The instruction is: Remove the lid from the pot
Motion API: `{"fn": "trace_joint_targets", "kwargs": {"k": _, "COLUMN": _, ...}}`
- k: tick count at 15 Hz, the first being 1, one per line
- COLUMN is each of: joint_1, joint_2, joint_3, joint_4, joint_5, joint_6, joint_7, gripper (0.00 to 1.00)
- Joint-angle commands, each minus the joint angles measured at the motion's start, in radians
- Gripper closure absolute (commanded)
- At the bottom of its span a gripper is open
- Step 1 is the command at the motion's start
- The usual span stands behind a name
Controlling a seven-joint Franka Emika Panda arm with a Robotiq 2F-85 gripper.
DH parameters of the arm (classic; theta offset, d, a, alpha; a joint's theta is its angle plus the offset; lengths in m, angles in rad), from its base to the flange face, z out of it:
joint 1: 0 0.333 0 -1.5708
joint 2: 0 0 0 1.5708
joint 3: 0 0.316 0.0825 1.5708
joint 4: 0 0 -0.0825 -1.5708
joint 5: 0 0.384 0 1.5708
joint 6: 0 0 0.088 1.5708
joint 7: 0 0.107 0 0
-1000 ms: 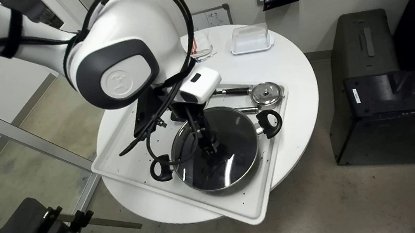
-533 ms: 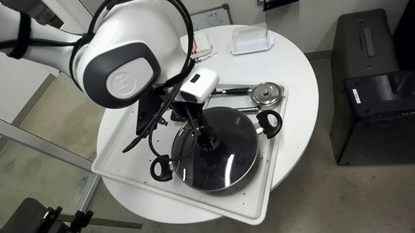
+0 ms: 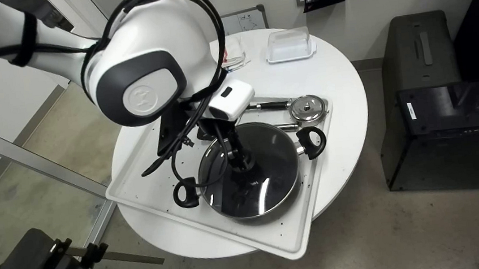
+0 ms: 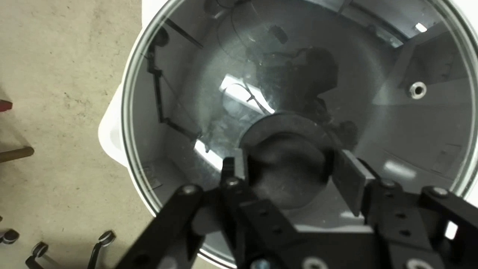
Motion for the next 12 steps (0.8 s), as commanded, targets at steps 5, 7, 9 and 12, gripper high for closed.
{"fn": "trace_joint_targets", "kwargs": {"k": 5, "joint_1": 0.000, "joint_2": -0.029, "joint_3": 0.006, "joint_4": -0.034, "joint_5": 0.034, "joint_6": 0.059, "joint_7": -0.016, "gripper": 0.75}}
{"fn": "trace_joint_targets", "kwargs": {"k": 7, "joint_1": 0.005, "joint_2": -0.056, "joint_3": 0.007, "joint_4": -0.065, "joint_5": 0.033, "joint_6": 0.075, "joint_7": -0.024, "gripper": 0.75}}
{"fn": "trace_joint_targets", "kwargs": {"k": 9, "joint_1": 0.015, "joint_2": -0.090, "joint_3": 0.006, "joint_4": -0.105, "joint_5": 0.028, "joint_6": 0.096, "joint_7": -0.033, "gripper": 0.75}}
{"fn": "trace_joint_targets", "kwargs": {"k": 12, "joint_1": 0.029, "joint_2": -0.149, "joint_3": 0.010, "joint_4": -0.172, "joint_5": 0.024, "joint_6": 0.122, "joint_7": -0.048, "gripper": 0.75}}
